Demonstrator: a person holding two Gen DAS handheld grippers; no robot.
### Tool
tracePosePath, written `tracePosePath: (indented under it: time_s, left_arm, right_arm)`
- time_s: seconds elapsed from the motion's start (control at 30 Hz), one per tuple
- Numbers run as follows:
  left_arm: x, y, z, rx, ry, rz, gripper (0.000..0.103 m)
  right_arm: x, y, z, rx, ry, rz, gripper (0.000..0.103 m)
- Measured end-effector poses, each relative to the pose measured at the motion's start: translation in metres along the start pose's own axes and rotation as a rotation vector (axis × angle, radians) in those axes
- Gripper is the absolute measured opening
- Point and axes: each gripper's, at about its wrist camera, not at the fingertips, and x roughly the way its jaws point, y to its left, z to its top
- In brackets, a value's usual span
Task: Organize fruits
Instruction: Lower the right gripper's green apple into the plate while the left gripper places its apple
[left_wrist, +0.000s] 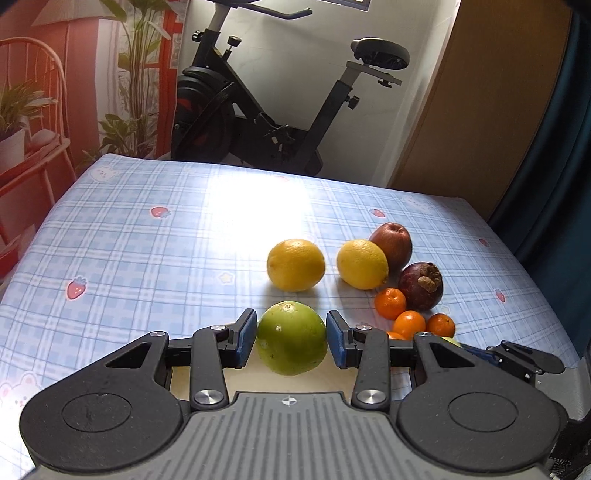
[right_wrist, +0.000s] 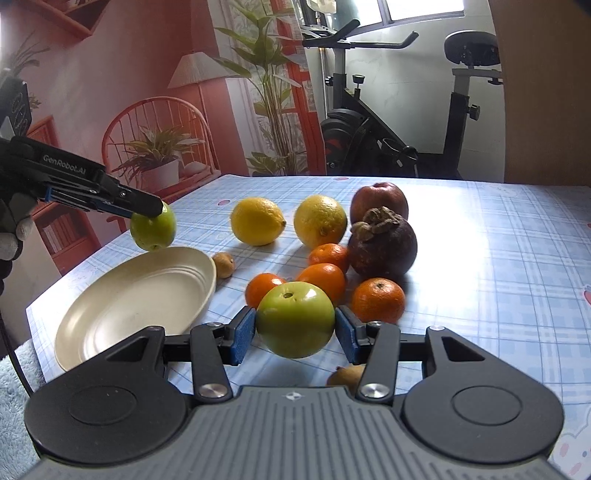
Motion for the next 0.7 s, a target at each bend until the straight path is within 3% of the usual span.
tracePosePath:
  time_s: [0.37,0.7]
  left_arm:
    - [0.012,0.044,-0.014,-0.084,0.053,0.009,0.043]
    - [0.026,0.06,-0.018,-0.095,0.057,-0.002,0.043]
  right_arm:
    - [0.063,0.053,0.04,-0.165,0.07,0.128,0.05]
    - [0.114,0.087,0.049,-0.291,0.156,0.166,0.05]
